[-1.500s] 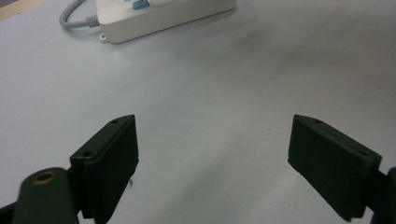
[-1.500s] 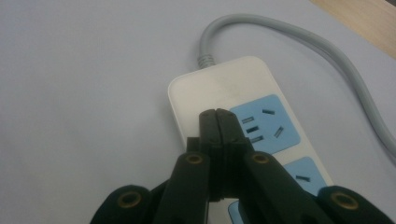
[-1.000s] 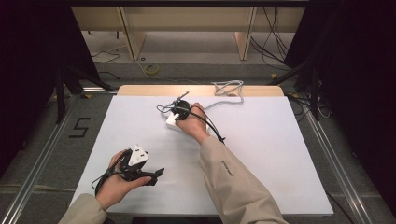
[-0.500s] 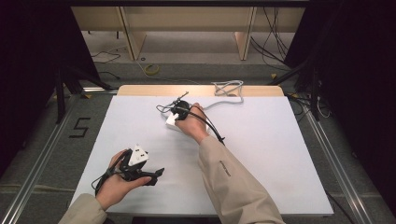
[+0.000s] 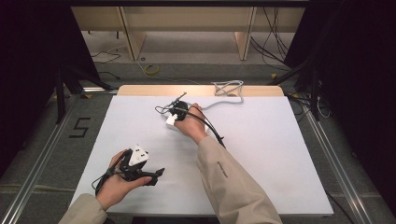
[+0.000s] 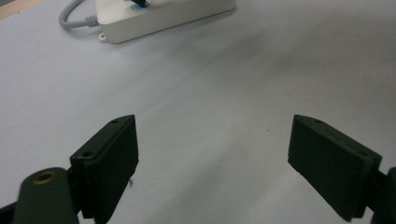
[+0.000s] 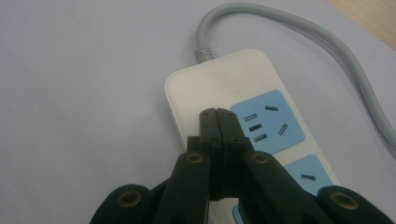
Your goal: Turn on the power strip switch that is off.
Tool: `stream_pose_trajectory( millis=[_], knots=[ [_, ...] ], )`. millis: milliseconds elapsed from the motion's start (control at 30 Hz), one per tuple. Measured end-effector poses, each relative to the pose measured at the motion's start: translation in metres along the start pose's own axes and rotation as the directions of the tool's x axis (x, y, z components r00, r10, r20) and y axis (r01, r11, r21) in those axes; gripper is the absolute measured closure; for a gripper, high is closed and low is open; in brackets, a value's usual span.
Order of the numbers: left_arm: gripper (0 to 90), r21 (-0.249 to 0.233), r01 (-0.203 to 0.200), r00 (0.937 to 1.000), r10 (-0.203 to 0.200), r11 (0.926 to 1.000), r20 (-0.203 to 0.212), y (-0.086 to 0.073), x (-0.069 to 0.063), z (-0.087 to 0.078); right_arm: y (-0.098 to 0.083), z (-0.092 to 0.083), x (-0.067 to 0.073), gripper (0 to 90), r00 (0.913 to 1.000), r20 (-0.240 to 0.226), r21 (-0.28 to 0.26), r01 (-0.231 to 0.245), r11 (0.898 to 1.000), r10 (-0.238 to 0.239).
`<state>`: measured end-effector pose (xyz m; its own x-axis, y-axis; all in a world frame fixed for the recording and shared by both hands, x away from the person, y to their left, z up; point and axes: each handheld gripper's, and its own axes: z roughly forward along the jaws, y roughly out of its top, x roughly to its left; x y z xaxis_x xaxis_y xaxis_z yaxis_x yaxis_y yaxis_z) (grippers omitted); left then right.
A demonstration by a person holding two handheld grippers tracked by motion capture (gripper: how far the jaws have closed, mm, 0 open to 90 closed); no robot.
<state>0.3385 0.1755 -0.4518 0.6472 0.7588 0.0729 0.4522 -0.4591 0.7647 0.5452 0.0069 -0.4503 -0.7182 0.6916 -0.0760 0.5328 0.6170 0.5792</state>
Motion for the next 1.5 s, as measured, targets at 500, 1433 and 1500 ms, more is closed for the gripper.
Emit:
stream_pose_trajectory(
  millis=[500,1433,1500],
  knots=[
    [15.9,0.001,-0.002,1.0,0.002,1.0,0.0,0.0,-0.0002,0.0002,-0.0009,0.0008,-0.0016,90.0,0.9996,-0.009,-0.004,-0.027,1.0,0.027],
    [15.9,-0.002,0.003,1.0,-0.003,1.0,0.004,0.0002,0.0,0.0014,-0.0049,0.0014,-0.0021,90.0,0.9997,-0.006,-0.051,-0.025,0.998,0.025],
    [15.9,-0.002,0.005,1.0,-0.005,1.0,0.005,0.0001,0.0001,0.0013,-0.0062,0.0018,-0.0028,90.0,0.9984,-0.028,-0.069,-0.05,0.996,0.048]
  ],
)
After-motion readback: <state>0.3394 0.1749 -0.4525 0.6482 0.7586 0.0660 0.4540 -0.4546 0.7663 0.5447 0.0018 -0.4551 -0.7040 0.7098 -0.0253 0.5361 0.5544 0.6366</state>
